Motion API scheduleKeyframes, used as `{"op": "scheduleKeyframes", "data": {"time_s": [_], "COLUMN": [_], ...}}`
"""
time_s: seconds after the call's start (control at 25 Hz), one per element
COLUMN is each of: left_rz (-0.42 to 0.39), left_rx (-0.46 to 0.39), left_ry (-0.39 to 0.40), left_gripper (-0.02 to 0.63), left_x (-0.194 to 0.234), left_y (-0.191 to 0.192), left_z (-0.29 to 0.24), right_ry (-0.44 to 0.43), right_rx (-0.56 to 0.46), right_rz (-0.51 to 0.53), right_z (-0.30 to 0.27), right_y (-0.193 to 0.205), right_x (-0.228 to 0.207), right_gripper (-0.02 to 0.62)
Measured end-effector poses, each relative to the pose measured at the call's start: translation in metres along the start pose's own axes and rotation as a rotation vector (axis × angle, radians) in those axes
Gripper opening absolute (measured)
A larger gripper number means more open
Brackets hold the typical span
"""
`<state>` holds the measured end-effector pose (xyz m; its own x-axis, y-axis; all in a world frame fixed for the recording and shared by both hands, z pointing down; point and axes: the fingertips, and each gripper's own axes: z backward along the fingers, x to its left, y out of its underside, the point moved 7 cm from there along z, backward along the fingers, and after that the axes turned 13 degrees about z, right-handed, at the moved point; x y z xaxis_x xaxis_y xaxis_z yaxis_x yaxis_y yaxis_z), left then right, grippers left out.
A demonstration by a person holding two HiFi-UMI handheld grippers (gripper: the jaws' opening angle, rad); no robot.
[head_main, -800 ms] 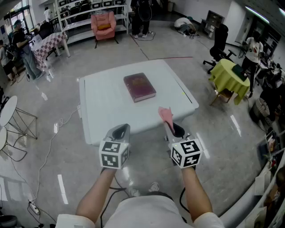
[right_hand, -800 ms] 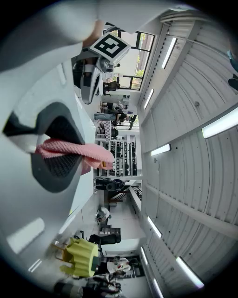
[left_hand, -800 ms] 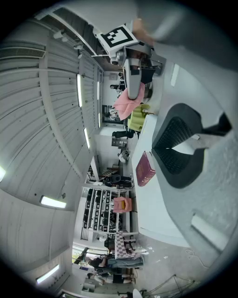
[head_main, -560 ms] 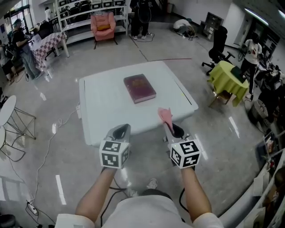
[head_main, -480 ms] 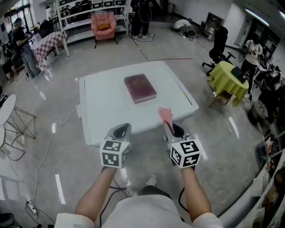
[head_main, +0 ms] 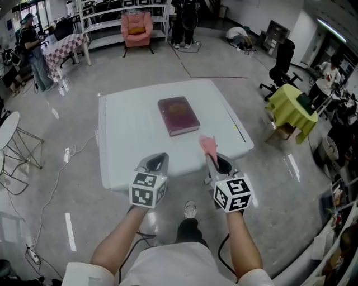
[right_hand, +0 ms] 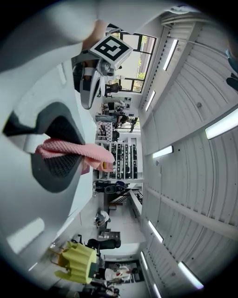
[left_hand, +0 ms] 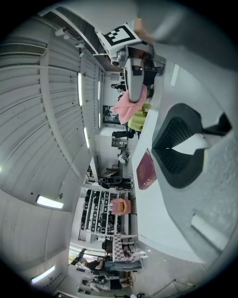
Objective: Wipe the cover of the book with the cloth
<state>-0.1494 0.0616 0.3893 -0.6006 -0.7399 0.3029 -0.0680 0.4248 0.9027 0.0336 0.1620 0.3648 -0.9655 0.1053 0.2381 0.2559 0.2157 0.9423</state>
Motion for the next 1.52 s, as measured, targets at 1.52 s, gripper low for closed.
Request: {"op": "scheduleKeyframes", "data": {"time_s": [1.52], "left_rz": [0.149], "left_rx": [-0.015], "left_ry": [-0.438], "left_gripper": [0.006], "left_x": [0.129], "left_y": [-0.042], "left_z": [-0.232], "right_ry": [-0.657], "right_rx": [0.041], "right_rz": [0.616], "right_z": [-0.426], "right_y": [0.037], "right_x": [-0.171], "right_gripper": [0.04]}}
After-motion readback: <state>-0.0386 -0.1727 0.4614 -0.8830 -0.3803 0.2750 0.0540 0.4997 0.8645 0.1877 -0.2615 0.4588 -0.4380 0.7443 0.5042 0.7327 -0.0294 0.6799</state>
